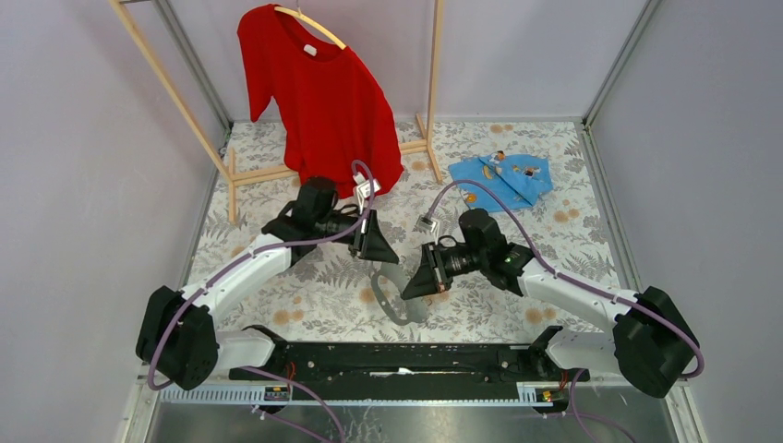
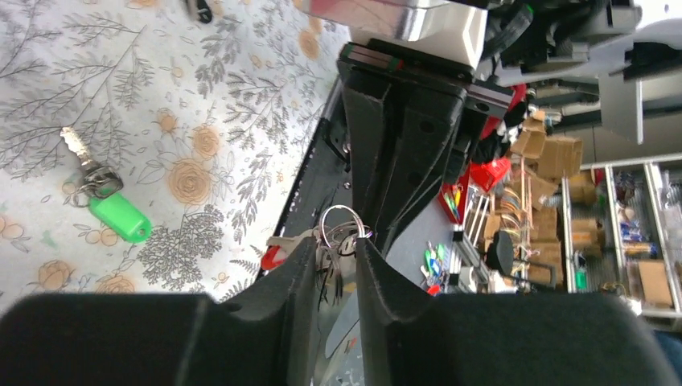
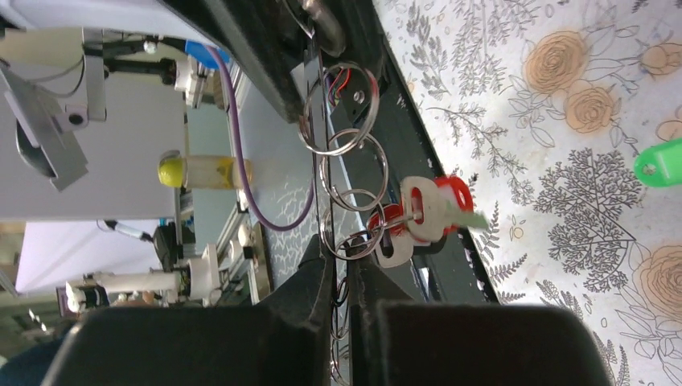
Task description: Remove the keys from the keyring
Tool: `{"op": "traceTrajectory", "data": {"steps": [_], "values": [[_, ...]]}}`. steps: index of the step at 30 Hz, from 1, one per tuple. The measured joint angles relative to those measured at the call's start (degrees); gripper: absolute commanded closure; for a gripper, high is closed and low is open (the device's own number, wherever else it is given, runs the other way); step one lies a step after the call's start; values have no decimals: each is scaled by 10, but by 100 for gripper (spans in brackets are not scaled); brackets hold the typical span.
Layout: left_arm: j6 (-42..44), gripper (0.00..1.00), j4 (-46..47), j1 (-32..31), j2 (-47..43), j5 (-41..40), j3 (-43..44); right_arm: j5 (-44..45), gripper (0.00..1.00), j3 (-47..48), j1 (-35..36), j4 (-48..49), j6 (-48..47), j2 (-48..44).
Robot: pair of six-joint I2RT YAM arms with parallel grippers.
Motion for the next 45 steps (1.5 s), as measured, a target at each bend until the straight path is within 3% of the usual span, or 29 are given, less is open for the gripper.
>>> {"op": "traceTrajectory", "data": {"steps": [2,4,7,9,10,17,24,28,35,40,45], "values": [[-14,51,3,7,-3,-21,0,11,100,0,0,8,15,0],[-29,47,8,21,-8,-44,0,24,100,0,-2,12,31,0],[-50,26,16,48,-19,-81,-2,43,100,-1,-7,21,49,0],[-59,6,19,69,-29,-110,-8,57,100,-2,-11,29,61,0],[-65,2,23,81,-37,-127,-14,64,100,-3,-15,37,69,2],[-85,1,14,165,-82,-236,-57,117,100,-6,-67,106,118,69],[-85,1,11,164,-96,-266,-61,196,100,12,-148,156,136,218],[-77,1,7,141,-103,-274,-64,236,79,47,-177,166,139,290],[-62,1,-3,47,-108,-305,-65,285,2,128,-205,153,120,331],[-59,1,-3,35,-108,-316,-65,310,0,145,-217,117,95,314],[-59,1,-17,35,-111,-345,-65,334,0,136,-220,51,67,232]]}}
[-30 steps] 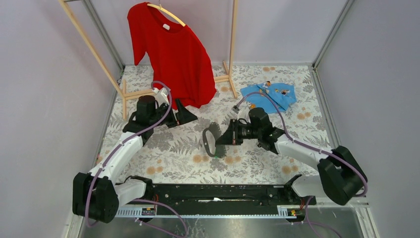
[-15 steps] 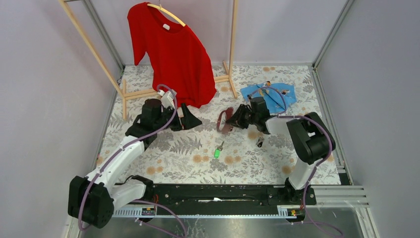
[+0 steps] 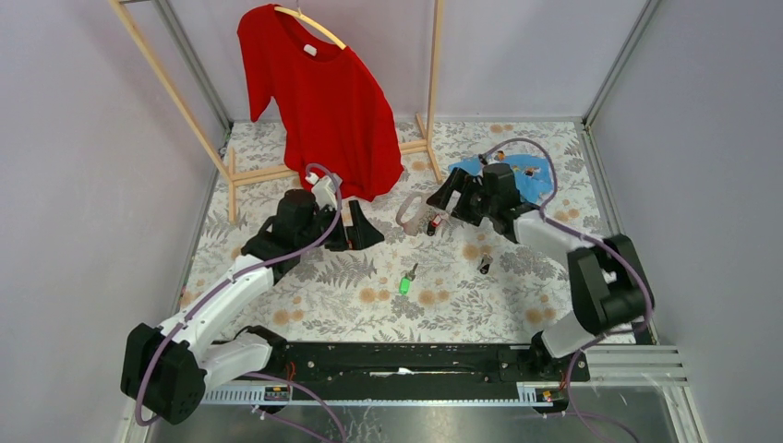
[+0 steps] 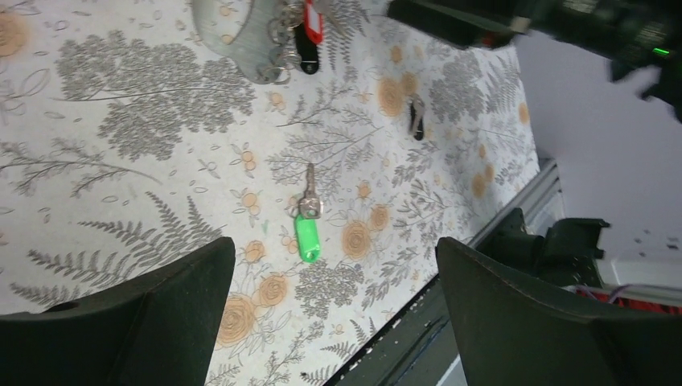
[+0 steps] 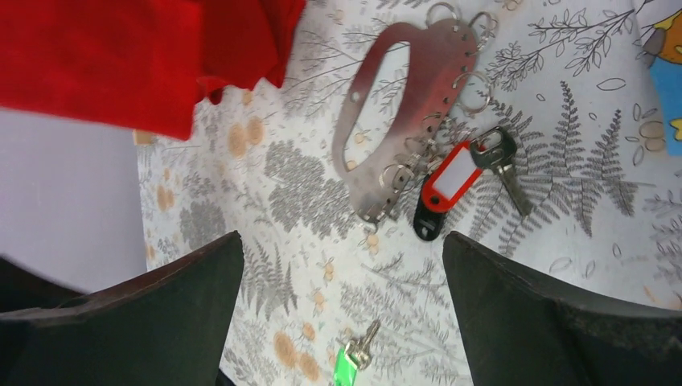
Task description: Remove the keys from the keyring
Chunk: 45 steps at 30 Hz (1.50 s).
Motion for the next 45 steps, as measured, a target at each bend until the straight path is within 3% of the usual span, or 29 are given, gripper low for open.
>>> {"op": "traceTrajectory", "data": {"steps": [13,22,45], "values": [[23,1,-50,0,-10,-96,22,23,0,-104,0,-111,-57,-288],[45,1,-46,0,-8,-111,23,36,0,-116,0,-182,-95,-412],[56,1,-19,0,-2,-115,23,37,0,-116,0,-211,-128,-428]]}}
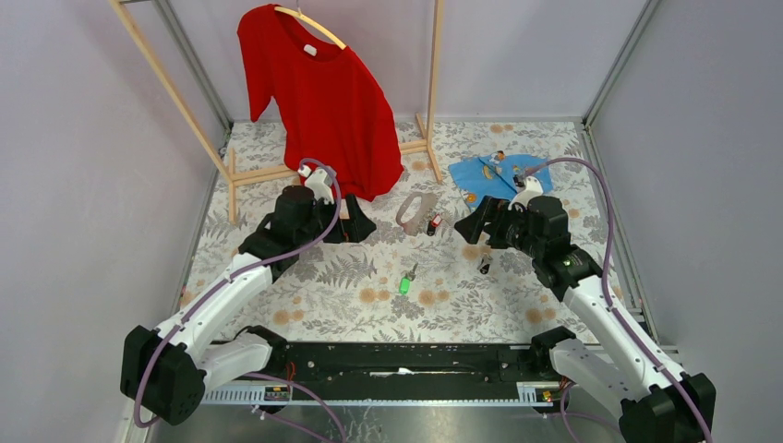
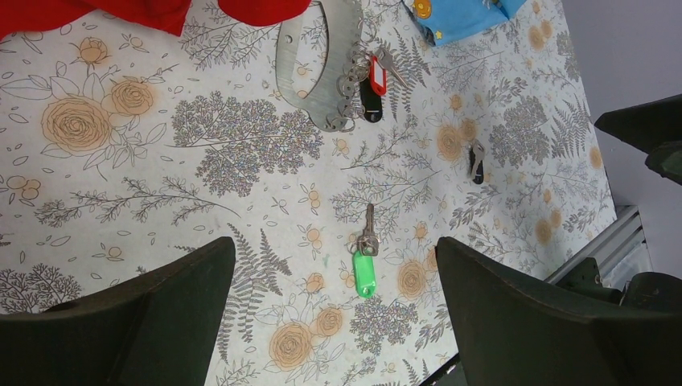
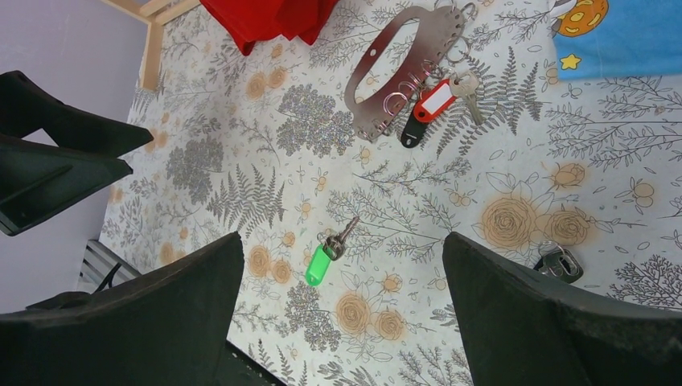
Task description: Remove the keys from the keyring
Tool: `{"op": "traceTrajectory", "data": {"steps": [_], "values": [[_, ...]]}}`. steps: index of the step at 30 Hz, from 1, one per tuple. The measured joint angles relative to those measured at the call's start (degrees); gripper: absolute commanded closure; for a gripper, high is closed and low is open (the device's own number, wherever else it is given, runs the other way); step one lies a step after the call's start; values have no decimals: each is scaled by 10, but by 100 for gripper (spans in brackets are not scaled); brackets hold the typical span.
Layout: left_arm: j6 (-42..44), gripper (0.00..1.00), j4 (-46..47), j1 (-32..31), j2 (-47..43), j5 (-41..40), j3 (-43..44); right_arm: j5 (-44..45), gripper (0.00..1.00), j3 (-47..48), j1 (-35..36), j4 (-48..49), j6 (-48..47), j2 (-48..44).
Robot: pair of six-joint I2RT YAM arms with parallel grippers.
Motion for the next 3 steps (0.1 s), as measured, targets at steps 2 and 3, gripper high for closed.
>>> {"op": "traceTrajectory", "data": {"steps": [2,3], "values": [[0,1,0,0,0,0,0,-1,0,0,0,0,-1,0],[0,1,0,0,0,0,0,-2,0,0,0,0,-2,0]]}}
